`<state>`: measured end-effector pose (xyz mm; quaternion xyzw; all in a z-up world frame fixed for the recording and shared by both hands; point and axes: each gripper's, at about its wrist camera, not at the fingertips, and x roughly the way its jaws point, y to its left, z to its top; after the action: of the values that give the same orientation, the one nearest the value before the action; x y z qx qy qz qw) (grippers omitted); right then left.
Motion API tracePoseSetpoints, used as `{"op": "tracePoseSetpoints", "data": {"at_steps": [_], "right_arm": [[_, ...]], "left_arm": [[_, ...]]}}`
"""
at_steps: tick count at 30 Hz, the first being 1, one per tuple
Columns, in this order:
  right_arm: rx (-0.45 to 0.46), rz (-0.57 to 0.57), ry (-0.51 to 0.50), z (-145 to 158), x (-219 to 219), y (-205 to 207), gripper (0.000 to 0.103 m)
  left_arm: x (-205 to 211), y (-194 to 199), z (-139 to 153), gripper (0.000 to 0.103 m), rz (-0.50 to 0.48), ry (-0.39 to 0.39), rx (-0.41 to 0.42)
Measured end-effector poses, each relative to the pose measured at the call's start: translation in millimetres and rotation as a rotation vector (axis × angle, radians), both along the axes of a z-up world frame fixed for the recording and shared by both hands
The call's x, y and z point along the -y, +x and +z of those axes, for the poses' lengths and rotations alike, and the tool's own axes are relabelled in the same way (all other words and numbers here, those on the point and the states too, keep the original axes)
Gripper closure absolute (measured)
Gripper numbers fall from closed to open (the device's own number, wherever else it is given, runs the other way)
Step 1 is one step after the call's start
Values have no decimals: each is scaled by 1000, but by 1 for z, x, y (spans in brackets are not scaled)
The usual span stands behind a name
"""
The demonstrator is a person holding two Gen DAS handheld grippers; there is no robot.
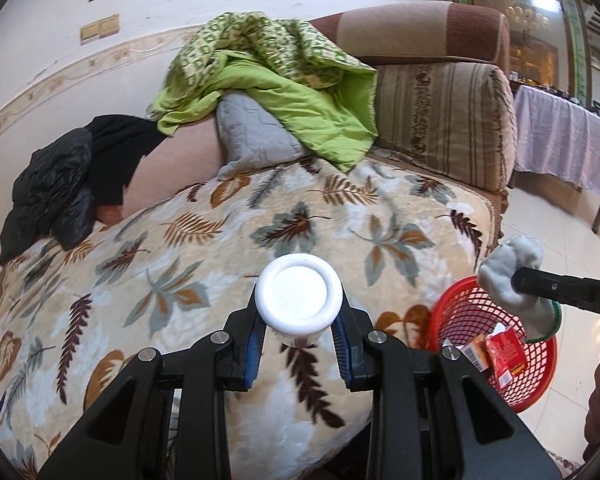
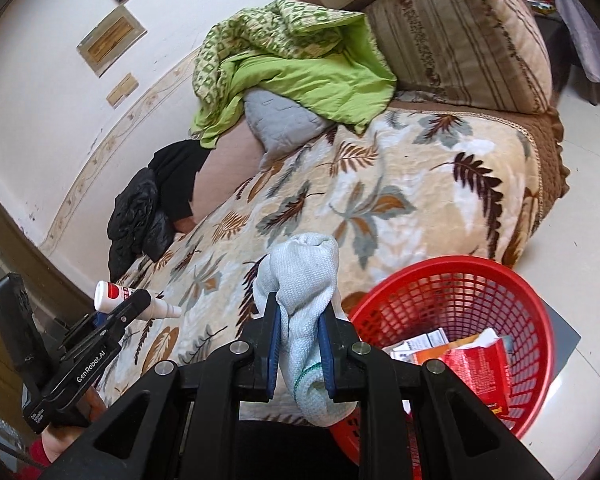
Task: Collect trash
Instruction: 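Carry the bottle and cloth to the red wastebasket and open both tools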
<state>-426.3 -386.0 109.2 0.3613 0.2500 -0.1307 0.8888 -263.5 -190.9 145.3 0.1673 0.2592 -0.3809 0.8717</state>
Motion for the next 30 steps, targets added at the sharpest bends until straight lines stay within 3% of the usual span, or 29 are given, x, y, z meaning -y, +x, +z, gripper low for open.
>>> {"op": "tracePoseSetpoints", "data": {"at_steps": [7, 14, 18, 21, 22, 23, 24, 25, 30], "right_arm": [[4, -41, 28, -6, 14, -21, 84], [3, -103, 62, -13, 29, -45, 82], [-11, -139, 82, -19, 36, -53, 82], [-34, -168, 95, -23, 43, -55, 76], [-43, -182, 97, -23, 45, -57, 68], [-46, -195, 98, -24, 47, -59, 64], [-47, -206, 99, -24, 49, -61, 59], [-49, -215, 100, -24, 50, -64, 59], [-58, -239, 59, -15, 47, -69, 59]], "left_arm": [[27, -20, 2, 74, -83, 6, -30], [67, -44, -1, 74, -291, -9, -219], [90, -56, -13, 74, -362, 11, -297], [102, -60, -22, 73, -396, 19, -351], [106, -61, -24, 67, -409, 23, -366], [108, -61, -26, 52, -415, 25, -376], [111, -61, -27, 44, -417, 25, -387], [111, -60, -27, 38, -416, 14, -395], [98, -55, -17, 38, -386, -16, -389]]}}
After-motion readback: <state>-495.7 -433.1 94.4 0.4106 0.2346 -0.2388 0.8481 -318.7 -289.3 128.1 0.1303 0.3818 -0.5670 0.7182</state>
